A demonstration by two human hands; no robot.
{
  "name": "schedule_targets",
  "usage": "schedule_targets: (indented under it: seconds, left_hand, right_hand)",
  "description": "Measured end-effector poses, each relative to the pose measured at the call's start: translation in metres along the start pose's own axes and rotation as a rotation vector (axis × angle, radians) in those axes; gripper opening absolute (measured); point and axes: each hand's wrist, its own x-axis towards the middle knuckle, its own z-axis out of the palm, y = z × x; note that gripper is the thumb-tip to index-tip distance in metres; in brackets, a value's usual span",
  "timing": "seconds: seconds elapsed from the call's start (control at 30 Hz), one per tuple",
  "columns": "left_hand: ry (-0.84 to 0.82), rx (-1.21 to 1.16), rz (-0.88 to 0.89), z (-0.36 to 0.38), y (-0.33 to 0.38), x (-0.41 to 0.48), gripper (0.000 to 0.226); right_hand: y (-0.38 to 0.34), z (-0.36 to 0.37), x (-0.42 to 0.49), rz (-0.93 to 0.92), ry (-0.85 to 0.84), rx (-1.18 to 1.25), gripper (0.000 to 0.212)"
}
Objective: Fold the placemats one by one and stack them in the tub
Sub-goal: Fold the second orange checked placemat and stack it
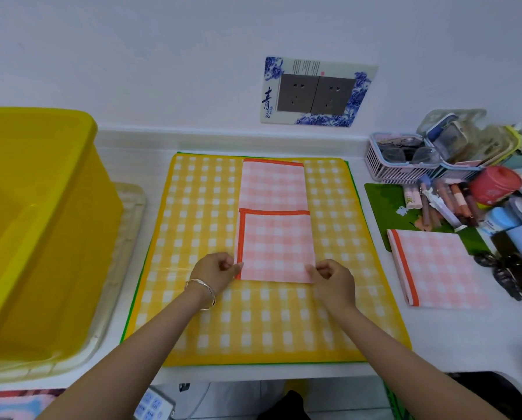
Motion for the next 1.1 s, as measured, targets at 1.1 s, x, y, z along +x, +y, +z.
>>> schedule_targets:
  seconds: [1.1]
  left_hand:
    - [-0.317, 0.932, 0.66, 0.019, -0.013, -0.038, 0.059]
  right_hand:
    - [0.02, 0.015, -0.044, -0.777, -0.263, -0.847, 0.054]
